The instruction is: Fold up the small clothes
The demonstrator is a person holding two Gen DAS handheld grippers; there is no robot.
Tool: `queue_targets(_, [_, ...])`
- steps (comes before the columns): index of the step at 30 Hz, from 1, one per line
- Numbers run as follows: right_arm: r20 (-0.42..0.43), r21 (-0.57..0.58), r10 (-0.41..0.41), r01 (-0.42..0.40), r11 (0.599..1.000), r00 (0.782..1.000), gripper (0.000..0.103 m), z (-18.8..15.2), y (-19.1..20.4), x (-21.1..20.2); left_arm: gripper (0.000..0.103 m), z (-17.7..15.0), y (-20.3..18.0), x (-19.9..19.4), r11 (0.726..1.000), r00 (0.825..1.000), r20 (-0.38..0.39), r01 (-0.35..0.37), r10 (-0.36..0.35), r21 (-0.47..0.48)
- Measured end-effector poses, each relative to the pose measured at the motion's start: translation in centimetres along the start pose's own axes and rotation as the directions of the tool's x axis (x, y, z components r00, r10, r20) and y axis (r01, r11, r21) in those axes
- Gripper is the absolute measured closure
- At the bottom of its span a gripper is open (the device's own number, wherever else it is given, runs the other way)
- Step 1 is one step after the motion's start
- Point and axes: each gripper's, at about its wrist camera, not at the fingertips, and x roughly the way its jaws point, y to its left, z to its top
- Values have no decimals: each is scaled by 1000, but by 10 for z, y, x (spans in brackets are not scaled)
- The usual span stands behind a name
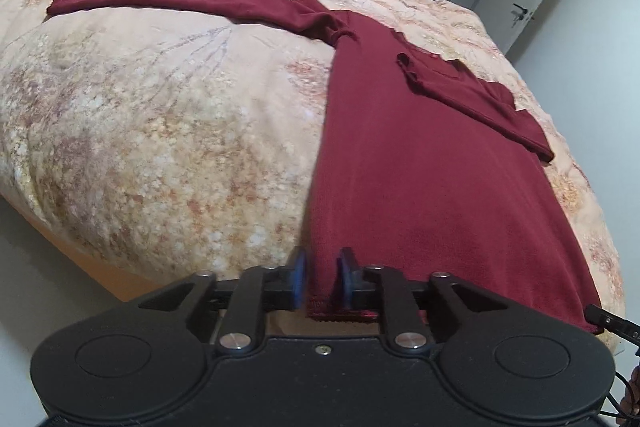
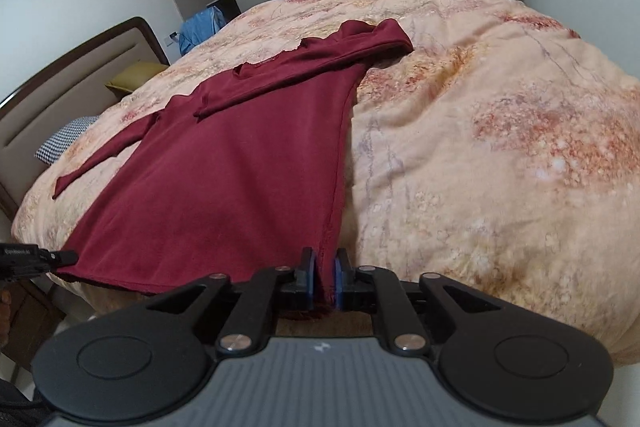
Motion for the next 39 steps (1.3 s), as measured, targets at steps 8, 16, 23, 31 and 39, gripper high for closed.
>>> queue_targets(8, [61, -44, -62, 65, 997, 996, 29, 14, -1, 3, 25, 25, 24, -3, 994, 994, 79, -71, 78, -84])
queue_targets(16, [137, -76, -21, 32, 997, 990, 0, 52, 20, 35, 7, 94, 82, 16, 956, 946, 205, -210, 252, -205])
queue_targets(23, [112, -95, 37, -26, 995, 993, 0, 60, 57, 74, 1, 161, 137, 39, 926, 892, 317, -226, 321, -302])
queue_targets(31, [26, -142, 47, -43, 989, 999, 0, 52, 81, 103, 1, 213, 189, 79, 889, 879, 317, -215, 357, -404])
queue_targets(39, [15, -199, 16, -13, 980, 1000, 0, 49, 95, 121, 73, 226, 200, 91, 777, 771, 307, -355, 558, -520])
